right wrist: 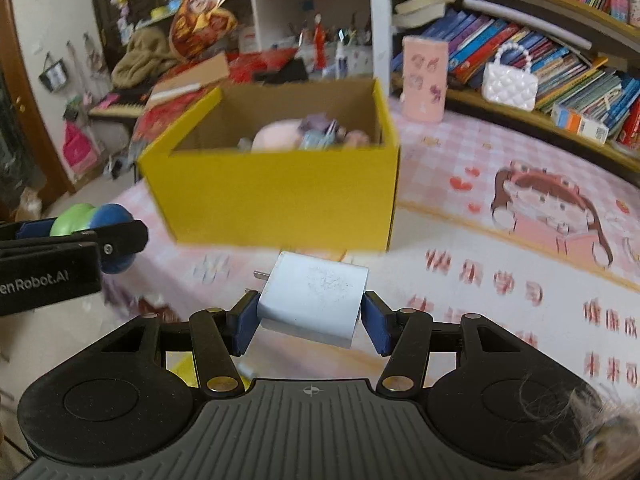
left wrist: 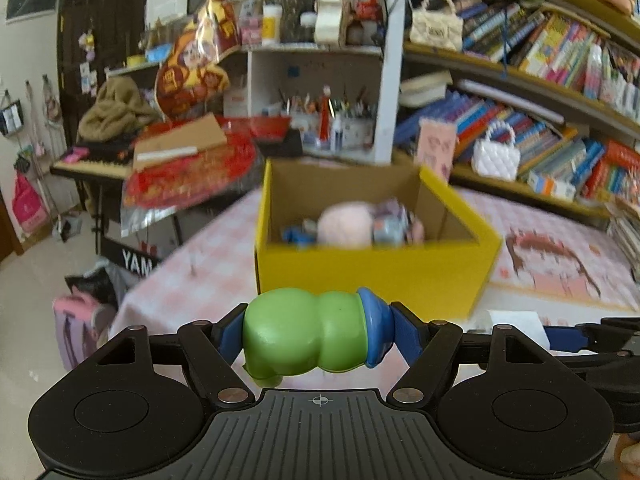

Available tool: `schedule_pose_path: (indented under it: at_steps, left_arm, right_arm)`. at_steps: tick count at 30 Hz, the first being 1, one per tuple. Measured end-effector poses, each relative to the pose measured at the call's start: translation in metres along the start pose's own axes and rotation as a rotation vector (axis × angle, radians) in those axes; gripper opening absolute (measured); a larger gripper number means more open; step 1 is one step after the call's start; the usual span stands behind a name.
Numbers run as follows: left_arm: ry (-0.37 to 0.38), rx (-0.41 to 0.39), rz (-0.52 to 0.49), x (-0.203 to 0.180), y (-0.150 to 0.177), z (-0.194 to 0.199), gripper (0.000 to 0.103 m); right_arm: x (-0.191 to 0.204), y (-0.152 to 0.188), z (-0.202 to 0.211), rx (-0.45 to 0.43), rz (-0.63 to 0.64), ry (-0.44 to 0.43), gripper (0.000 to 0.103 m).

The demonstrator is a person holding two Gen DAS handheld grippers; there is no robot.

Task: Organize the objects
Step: 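Carry the green toy and white charger over the yellow box, then open the left tool dropping the green toy while the right tool releases the charger into the box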

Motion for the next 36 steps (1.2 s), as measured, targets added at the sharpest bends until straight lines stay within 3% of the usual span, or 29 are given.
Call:
schedule_pose_path:
  at_steps: [7, 15, 20, 28, 36]
  left_arm:
    - [-0.022, -0.067, -0.034, 0.003, -0.052, -0.036, 0.074]
    - [-0.046, -0.030, -0.066, -0.002, -0.067, -0.086, 0.075]
    - [-0.095, 0.059, -0.132, 0.003, -0.054, -0.122, 0.075]
    - [-0.126, 0.156, -0.132, 0.013, -0.037, -0.154, 0.076]
    - [-0.135, 0.172, -0.129, 0.018, -0.035, -0.165, 0.079]
  right_arm:
    - [-0.014, -0.073, -0.030, -0.118, 0.006, 0.021, 0.052]
    - [-0.017, -0.122, -0.079, -0.126, 0.031, -0.028, 0.052]
    - [-0.004, -0.128, -0.109, -0.092, 0.122, -0.075, 0.052]
    - [0.017, -0.131, -0.144, -0.050, 0.209, -0.147, 0.052]
    - [0.033, -0.128, -0.159, -0.025, 0.315, -0.198, 0.052]
Point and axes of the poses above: each gripper's, at about its wrist camera, not at the fingertips, and z roughly against the way its jaws point, x to its left, y to its underside, the point moved 10 cm from there along -z, roughly the way its jaws point, and after that the axes turned 15 degrees about y, right-handed, at the moved point
